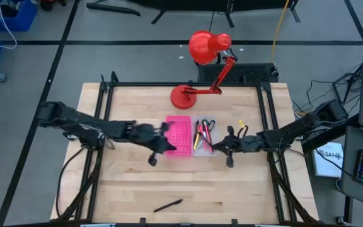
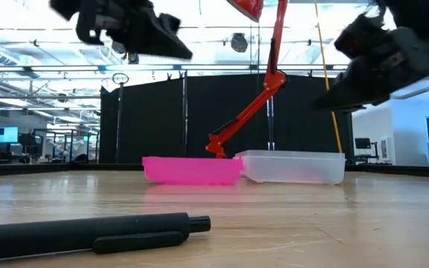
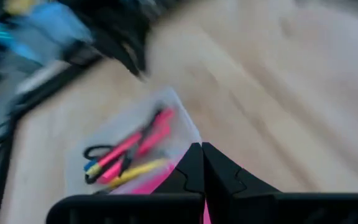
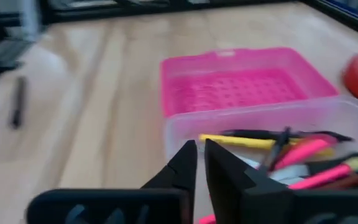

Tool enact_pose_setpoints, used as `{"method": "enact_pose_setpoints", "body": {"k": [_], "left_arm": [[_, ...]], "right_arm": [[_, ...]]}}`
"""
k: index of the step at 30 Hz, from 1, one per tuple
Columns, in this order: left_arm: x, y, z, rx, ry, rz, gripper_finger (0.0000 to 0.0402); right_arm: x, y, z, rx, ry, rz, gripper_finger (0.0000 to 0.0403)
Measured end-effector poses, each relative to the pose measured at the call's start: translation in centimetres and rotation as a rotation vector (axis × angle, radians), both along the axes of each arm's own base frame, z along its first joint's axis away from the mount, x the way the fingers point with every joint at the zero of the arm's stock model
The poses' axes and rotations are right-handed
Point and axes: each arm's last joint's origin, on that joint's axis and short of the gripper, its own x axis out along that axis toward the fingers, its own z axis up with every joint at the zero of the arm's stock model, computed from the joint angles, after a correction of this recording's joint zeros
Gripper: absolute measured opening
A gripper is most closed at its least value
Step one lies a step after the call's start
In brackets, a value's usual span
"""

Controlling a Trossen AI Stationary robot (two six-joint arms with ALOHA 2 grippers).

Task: Pick & place school supplies into a supply box
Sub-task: Put the black transparent pen into the pink supply box

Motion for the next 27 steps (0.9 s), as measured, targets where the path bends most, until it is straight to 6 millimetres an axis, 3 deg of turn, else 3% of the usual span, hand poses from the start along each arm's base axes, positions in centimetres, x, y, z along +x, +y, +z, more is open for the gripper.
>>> {"method": "enact_pose_setpoints", "body": {"k": [5, 13, 23, 27], "left_arm": [[-3.9, 0.7, -1.6, -0.232, -0.174, 0.17, 0.0], [-7.4, -0.2, -5.9, -0.38, -0.249, 0.157, 0.0003], [-9.3, -0.4, -8.1, -0.477, -0.252, 0.213, 0.003], [-9.7, -0.3, -8.6, -0.497, -0.232, 0.238, 0.003]], "right_arm": [[2.3, 0.0, 0.8, 0.022, 0.049, -0.075, 0.0003], [6.8, -1.3, 2.4, 0.083, 0.414, -0.111, 0.0001], [10.1, -4.1, 5.4, 0.135, 0.743, -0.202, 0.0006], [10.5, -4.4, 5.2, 0.141, 0.777, -0.185, 0.0042]]}}
